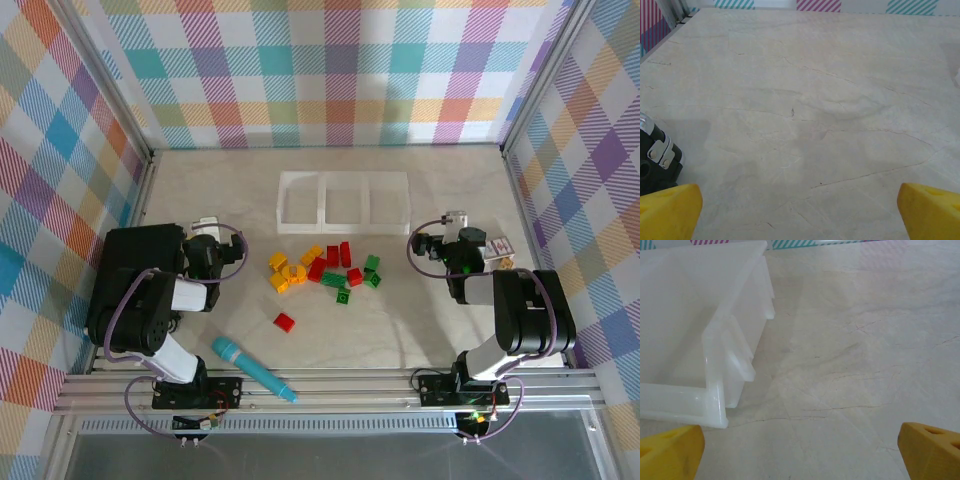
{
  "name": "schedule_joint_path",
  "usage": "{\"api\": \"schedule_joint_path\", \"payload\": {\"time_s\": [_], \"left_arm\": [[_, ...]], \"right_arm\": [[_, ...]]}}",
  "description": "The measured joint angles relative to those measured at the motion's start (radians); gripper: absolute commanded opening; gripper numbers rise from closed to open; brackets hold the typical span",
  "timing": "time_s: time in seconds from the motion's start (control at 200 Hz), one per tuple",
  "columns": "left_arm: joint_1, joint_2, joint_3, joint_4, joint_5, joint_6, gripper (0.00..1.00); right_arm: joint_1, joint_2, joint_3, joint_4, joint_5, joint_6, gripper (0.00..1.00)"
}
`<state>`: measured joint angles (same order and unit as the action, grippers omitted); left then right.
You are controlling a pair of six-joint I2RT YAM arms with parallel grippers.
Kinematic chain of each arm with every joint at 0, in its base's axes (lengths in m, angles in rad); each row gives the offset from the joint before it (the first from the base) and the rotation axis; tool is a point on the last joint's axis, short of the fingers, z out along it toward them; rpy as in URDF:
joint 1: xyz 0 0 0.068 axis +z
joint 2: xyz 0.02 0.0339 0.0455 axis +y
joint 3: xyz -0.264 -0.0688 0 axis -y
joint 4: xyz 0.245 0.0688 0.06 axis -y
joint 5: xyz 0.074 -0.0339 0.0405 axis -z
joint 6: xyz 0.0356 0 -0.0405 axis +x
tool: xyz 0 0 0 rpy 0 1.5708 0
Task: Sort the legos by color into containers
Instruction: Pick up the lego from the center of the table.
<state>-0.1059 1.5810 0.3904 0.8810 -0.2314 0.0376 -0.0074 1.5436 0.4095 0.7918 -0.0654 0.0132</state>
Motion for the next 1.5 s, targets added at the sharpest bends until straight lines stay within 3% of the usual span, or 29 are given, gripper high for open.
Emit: {"api": "schedule_joint_path", "payload": {"time_s": [1.075, 1.245, 1.36, 1.5], "left_arm": [[0.004, 0.000, 0.000, -0.001, 0.006, 0.000, 1.00], [-0.012, -0.025, -0.006, -0.010, 0.000, 0.013, 0.98], [-0.064, -0.181, 0.012, -0.194, -0.047, -0.002, 0.99], [-0.092, -0.347, 0.182, -0.512, -0.081, -0.121, 1.00]], "right_arm": [[0.000, 0.000, 0.000, 0.000, 0.013, 0.001, 0.99], [0.038, -0.075, -0.003, -0.070, 0.144, 0.016, 0.99], [0.055, -0.261, 0.060, -0.311, 0.220, 0.107, 0.99], [0.055, -0.401, 0.175, -0.526, 0.217, 0.233, 0.99]]}}
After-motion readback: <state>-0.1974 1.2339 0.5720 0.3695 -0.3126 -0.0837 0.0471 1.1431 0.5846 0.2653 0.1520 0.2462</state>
